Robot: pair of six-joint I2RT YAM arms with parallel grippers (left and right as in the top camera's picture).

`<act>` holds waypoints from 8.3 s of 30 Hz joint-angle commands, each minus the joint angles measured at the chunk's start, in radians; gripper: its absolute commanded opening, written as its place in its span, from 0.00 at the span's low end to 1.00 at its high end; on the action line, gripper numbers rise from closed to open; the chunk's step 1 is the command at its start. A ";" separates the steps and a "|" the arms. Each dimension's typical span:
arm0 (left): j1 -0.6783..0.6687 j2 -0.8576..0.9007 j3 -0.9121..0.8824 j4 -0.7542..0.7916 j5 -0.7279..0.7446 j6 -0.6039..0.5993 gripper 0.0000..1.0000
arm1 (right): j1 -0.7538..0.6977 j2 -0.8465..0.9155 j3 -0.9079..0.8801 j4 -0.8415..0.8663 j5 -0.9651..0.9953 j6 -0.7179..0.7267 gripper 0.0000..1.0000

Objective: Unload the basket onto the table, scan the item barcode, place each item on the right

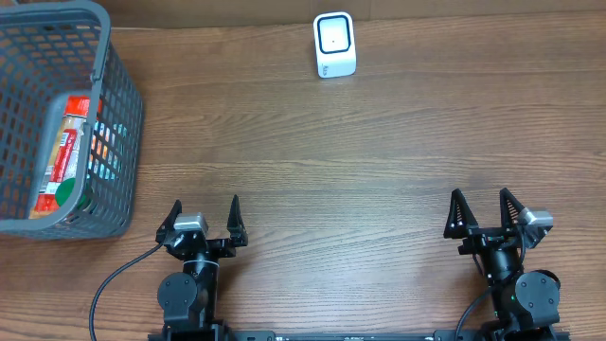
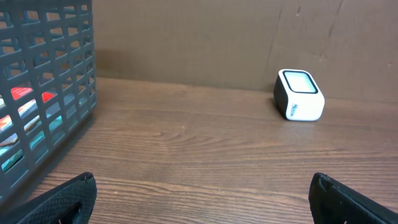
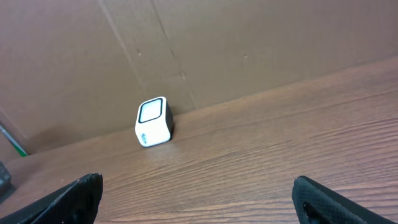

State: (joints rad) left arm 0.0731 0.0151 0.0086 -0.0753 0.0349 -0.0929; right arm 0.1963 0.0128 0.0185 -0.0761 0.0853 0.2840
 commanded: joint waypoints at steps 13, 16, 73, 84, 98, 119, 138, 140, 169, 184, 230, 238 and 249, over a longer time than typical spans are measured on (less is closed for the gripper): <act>-0.004 -0.010 -0.004 0.000 0.014 0.026 0.99 | -0.001 -0.010 -0.011 0.002 0.002 -0.004 1.00; -0.004 -0.010 -0.004 0.000 0.014 0.026 1.00 | -0.001 -0.010 -0.011 0.002 0.002 -0.004 1.00; -0.004 -0.010 -0.004 0.000 0.014 0.026 1.00 | -0.001 -0.010 -0.011 0.002 0.002 -0.004 1.00; -0.004 -0.010 -0.004 0.000 0.014 0.026 0.99 | -0.001 -0.010 -0.011 0.002 0.002 -0.004 1.00; -0.004 -0.010 -0.004 0.000 0.014 0.026 0.99 | -0.001 -0.010 -0.011 0.002 0.002 -0.004 1.00; -0.004 -0.010 -0.004 0.000 0.014 0.026 1.00 | -0.001 -0.010 -0.011 0.002 0.003 -0.004 1.00; -0.001 -0.010 -0.004 0.003 -0.097 0.101 1.00 | -0.001 -0.010 -0.011 0.002 0.002 -0.004 1.00; -0.001 -0.010 -0.004 0.004 -0.089 0.100 1.00 | -0.001 -0.010 -0.011 0.003 0.002 -0.004 1.00; -0.002 0.735 1.360 -1.141 0.418 0.020 1.00 | -0.001 -0.010 -0.011 0.002 0.002 -0.004 1.00; 0.006 1.207 1.762 -1.320 0.335 -0.200 0.27 | -0.001 -0.010 -0.011 0.002 0.002 -0.004 1.00; 0.771 1.905 1.821 -1.178 -0.061 -0.198 1.00 | -0.001 -0.010 -0.011 0.002 0.003 -0.004 1.00; 0.771 1.986 1.810 -1.193 -0.068 -0.190 1.00 | -0.001 -0.010 -0.011 0.002 0.003 -0.004 1.00; 0.771 2.105 1.810 -1.196 -0.068 -0.111 0.98 | -0.001 -0.010 -0.011 0.002 0.002 -0.004 1.00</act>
State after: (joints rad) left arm 0.8375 2.0960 1.8336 -1.2644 -0.0051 -0.2352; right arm 0.1963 0.0128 0.0185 -0.0765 0.0853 0.2840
